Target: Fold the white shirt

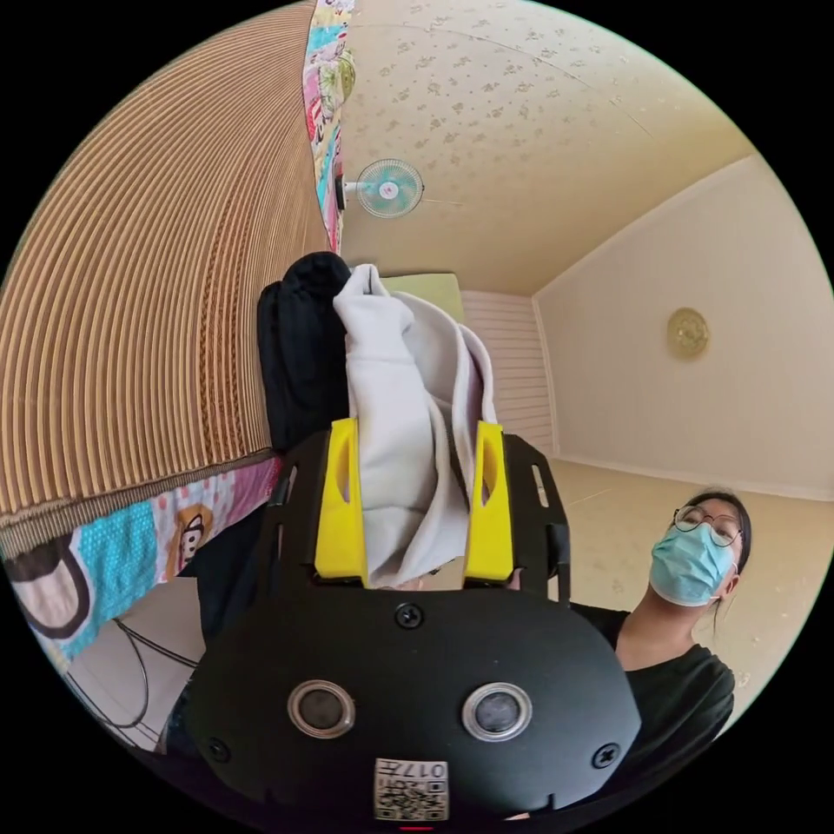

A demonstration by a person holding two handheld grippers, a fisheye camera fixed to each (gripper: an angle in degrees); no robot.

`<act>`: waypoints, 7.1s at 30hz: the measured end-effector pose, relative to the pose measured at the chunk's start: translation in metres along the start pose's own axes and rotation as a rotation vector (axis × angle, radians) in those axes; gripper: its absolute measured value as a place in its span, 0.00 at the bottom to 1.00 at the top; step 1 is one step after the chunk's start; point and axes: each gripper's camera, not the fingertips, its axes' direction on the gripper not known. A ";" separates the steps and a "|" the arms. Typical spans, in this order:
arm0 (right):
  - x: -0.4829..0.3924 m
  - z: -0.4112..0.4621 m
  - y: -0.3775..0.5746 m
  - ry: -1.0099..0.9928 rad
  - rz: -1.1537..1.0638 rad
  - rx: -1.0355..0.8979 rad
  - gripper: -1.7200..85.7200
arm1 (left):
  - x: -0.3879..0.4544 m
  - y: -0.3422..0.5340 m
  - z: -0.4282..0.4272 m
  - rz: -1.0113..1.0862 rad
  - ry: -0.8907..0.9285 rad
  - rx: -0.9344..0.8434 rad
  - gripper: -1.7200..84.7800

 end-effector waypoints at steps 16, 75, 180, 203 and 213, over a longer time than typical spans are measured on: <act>0.025 -0.068 -0.036 -0.102 0.055 0.254 0.04 | -0.071 0.060 0.036 -0.020 0.164 0.031 0.23; 0.037 0.209 0.077 0.170 -0.130 -0.549 0.21 | 0.210 0.407 0.036 0.798 1.657 -0.717 0.03; 0.368 0.389 0.343 0.983 -0.228 -0.676 0.09 | 0.355 0.375 -0.249 0.358 -1.213 0.817 0.12; 0.359 0.366 0.287 1.625 -0.279 -0.851 0.06 | 0.274 0.360 -0.216 0.051 -1.170 0.267 0.06; 0.287 0.337 0.271 0.850 -0.284 -0.955 0.11 | 0.297 0.387 -0.274 0.048 -1.060 0.335 0.10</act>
